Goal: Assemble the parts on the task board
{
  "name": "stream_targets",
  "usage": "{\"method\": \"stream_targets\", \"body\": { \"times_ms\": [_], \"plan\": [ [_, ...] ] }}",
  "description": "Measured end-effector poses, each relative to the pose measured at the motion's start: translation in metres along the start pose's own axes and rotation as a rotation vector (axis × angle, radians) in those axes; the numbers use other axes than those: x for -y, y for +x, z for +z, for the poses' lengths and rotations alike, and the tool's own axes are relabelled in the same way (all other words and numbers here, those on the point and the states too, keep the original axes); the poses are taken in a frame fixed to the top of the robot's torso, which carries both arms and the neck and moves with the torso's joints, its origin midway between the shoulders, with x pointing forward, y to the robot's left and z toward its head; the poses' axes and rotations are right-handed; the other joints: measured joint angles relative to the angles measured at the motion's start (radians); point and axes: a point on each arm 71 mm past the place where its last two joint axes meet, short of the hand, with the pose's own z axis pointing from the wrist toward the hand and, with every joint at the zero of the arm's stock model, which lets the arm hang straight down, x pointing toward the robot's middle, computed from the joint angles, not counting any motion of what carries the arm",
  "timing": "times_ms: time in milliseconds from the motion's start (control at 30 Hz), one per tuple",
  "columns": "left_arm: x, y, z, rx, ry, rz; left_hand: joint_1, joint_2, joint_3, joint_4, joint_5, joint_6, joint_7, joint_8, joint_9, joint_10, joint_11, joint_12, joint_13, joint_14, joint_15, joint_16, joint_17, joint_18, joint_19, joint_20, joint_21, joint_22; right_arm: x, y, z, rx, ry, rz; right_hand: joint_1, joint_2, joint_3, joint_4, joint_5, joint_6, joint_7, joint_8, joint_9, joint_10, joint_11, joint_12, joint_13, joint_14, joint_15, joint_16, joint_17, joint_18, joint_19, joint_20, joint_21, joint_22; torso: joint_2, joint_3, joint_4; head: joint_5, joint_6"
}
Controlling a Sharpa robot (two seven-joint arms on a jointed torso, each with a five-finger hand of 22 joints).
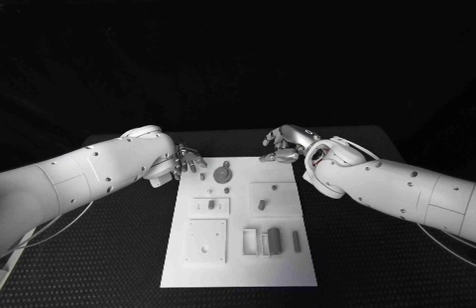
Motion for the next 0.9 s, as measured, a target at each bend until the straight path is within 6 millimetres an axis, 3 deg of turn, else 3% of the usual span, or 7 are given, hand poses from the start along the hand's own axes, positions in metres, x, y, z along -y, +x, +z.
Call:
{"method": "stream_targets", "body": {
  "times_ms": [133, 900],
  "plan": [
    [0.006, 0.001, 0.005, 0.000, -0.005, 0.015, -0.015, -0.004, -0.005, 0.003, -0.008, -0.025, 0.010, -0.014, -0.006, -0.012, 0.012, 0.000, 0.000, -0.011, 0.004, 0.000, -0.003, 0.000, -0.011, 0.004, -0.009, 0.000, -0.001, 0.000, 0.000, -0.001, -0.002, 0.001, 0.000, 0.000, 0.000, 0.000, 0.000, 0.000, 0.004, 0.000, 0.000, 0.000, 0.000, 0.000, -0.001, 0.000, 0.000, 0.000, 0.000, 0.000, 0.000, 0.000, 0.000, 0.000, 0.001, 0.0000, -0.0007, -0.001, 0.001],
    [0.003, 0.009, 0.017, -0.007, -0.039, 0.061, -0.021, 0.003, -0.014, 0.006, -0.013, -0.030, 0.015, -0.014, -0.007, -0.016, 0.009, 0.000, 0.002, -0.011, 0.004, 0.004, -0.004, 0.000, -0.011, 0.004, -0.009, 0.005, -0.003, 0.001, 0.001, -0.002, -0.005, 0.003, -0.004, 0.004, 0.000, 0.000, 0.000, 0.000, 0.003, 0.000, 0.000, 0.000, 0.000, 0.000, -0.001, -0.002, 0.002, 0.000, -0.001, 0.000, -0.004, 0.004, 0.000, 0.000, 0.002, -0.0012, -0.0003, -0.005, -0.005]
  ]
}}
